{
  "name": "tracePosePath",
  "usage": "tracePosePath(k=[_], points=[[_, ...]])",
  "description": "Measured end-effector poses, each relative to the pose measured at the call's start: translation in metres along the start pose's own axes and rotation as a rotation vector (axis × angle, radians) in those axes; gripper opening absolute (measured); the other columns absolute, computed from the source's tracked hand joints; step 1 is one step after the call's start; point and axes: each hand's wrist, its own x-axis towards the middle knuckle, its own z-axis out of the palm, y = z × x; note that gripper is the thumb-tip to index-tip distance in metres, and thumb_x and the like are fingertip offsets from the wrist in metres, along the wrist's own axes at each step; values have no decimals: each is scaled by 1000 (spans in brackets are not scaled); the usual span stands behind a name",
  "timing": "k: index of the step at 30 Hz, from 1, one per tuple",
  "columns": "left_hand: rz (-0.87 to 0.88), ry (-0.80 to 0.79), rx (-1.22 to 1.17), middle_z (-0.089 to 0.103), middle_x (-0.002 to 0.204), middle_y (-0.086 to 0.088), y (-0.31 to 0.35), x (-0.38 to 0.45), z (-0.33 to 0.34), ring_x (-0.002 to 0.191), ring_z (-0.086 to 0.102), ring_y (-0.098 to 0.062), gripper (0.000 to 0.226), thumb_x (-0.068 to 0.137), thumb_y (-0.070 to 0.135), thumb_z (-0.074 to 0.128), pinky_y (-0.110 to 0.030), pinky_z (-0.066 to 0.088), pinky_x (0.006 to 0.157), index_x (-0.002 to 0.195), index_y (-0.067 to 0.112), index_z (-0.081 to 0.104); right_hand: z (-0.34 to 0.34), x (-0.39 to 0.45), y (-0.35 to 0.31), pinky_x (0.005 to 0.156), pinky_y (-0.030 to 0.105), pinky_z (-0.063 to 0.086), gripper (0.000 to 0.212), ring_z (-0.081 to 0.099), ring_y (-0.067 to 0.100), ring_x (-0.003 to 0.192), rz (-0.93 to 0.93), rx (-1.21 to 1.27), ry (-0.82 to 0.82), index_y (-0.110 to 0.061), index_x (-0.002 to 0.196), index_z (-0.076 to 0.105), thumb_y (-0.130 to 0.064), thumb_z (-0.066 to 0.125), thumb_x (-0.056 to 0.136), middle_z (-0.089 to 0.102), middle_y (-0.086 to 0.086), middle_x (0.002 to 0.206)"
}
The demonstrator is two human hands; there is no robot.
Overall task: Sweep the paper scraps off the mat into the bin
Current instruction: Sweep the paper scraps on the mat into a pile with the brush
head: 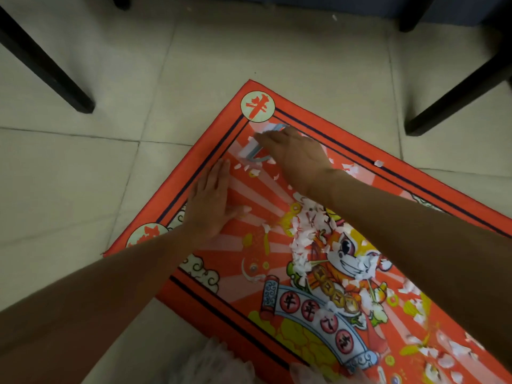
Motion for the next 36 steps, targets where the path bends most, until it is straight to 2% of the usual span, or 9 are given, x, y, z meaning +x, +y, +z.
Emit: tracePosePath(k=[4, 8, 11, 16, 21, 25, 28, 32, 36], points=[[-18, -13, -35, -3, 164, -3, -6, 7, 0, 150, -6, -23, 122, 69, 78, 56, -44, 6, 120, 155, 18, -6, 3, 27, -1, 95, 46, 47, 83, 26, 32, 141, 47, 35, 4, -17, 155, 14, 7, 53, 86, 17, 6, 161], [-9, -6, -31, -2, 164, -3, -12, 9, 3, 150, -6, -22, 129, 58, 91, 36, -44, 4, 119, 155, 18, -7, 5, 50, -9, 97, 45, 48, 88, 24, 33, 143, 48, 48, -2, -18, 155, 13, 8, 58, 84, 14, 5, 161], [-14, 5, -30, -2, 164, -2, -15, 10, 6, 150, -6, -22, 129, 56, 92, 32, -45, 4, 120, 155, 19, -8, 10, 58, -17, 95, 46, 48, 88, 21, 33, 144, 29, 50, -50, -21, 156, 10, 4, 57, 86, 14, 5, 161], [0, 25, -30, 0, 164, -4, -13, 9, 5, 150, -4, -23, 128, 59, 91, 38, -43, 3, 119, 154, 19, -7, 17, 54, -20, 82, 41, 48, 91, 33, 30, 137, 36, 6, -125, -24, 156, 8, -5, 63, 86, 37, 7, 150], [-4, 3, -16, 0, 163, -6, -8, 7, 2, 150, -4, -25, 124, 64, 83, 45, -48, 7, 121, 155, 17, -6, 12, 47, -21, 71, 35, 35, 82, 41, 30, 129, 14, -74, -112, -23, 155, 14, -8, 60, 88, 52, 9, 136], [-28, 14, 21, 1, 163, -6, -3, 0, 4, 150, -3, -26, 113, 77, 75, 50, -46, 9, 121, 155, 17, -7, 4, 39, -23, 71, 34, 35, 73, 45, 29, 124, 12, -130, -131, -21, 151, 24, -6, 59, 89, 55, 13, 130], [-31, 22, 42, 3, 163, -4, -1, -7, 3, 150, 0, -25, 107, 81, 70, 50, -46, 11, 121, 155, 17, -6, -1, 25, -23, 81, 38, 45, 64, 48, 31, 123, 24, -109, -172, -20, 149, 28, -8, 55, 92, 52, 16, 131], [-38, 11, 53, 4, 163, -3, -2, -16, 2, 150, 2, -25, 103, 83, 68, 49, -46, 14, 120, 155, 17, -4, -2, -2, -19, 87, 40, 46, 75, 44, 32, 127, 9, -126, -183, -24, 154, 14, -4, 53, 92, 51, 16, 135], [-49, 4, 61, 5, 163, -5, -1, -20, 2, 150, 2, -26, 101, 85, 68, 48, -45, 12, 119, 155, 16, -2, 4, -21, -13, 72, 35, 37, 94, 44, 30, 125, -7, -145, -139, -26, 156, -2, 1, 56, 87, 59, 11, 125]])
